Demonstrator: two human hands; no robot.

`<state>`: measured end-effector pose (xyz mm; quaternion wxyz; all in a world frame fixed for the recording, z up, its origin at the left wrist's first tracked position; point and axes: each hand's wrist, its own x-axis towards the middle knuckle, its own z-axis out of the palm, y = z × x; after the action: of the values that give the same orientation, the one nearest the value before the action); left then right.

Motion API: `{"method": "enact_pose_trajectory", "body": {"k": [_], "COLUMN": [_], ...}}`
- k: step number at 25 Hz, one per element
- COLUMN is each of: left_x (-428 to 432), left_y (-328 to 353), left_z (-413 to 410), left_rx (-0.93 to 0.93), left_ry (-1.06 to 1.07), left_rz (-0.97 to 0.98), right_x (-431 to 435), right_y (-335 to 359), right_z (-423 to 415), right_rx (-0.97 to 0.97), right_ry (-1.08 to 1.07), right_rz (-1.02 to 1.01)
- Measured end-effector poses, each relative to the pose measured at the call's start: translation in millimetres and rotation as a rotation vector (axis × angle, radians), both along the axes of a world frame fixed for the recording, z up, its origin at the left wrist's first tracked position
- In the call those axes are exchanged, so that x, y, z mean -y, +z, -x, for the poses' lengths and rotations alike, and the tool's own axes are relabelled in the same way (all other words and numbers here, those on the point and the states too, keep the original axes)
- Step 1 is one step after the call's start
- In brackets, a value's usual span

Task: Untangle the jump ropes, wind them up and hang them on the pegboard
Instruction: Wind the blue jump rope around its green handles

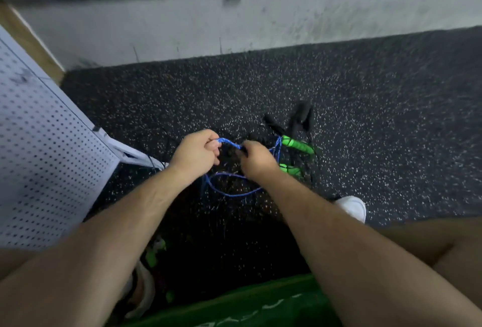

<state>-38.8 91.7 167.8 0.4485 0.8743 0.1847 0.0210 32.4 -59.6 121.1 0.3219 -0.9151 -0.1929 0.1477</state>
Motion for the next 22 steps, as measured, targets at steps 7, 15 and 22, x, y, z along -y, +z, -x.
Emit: {"method": "enact_pose_trajectory", "body": {"k": [7, 15, 22], "left_x": [-50.2, -60.2, -49.8], "left_y": [161.7, 230.7, 255.0], "left_z": [-39.5, -42.5, -44.0], "left_rx": [0.287, 0.557, 0.756], "left_ry": [-0.03, 0.032, 0.111], "left_rz": [0.015, 0.223, 0.306], "right_x": [-10.8, -23.8, -60.9], "right_y": [174.4, 246.6, 228.8], "right_z": [-73.8, -63.1, -48.3], "right_rx": [0.026, 0.12, -0.007], "right_ry": [0.068, 0.135, 0.286], "right_rz": [-0.106, -0.363, -0.366]}}
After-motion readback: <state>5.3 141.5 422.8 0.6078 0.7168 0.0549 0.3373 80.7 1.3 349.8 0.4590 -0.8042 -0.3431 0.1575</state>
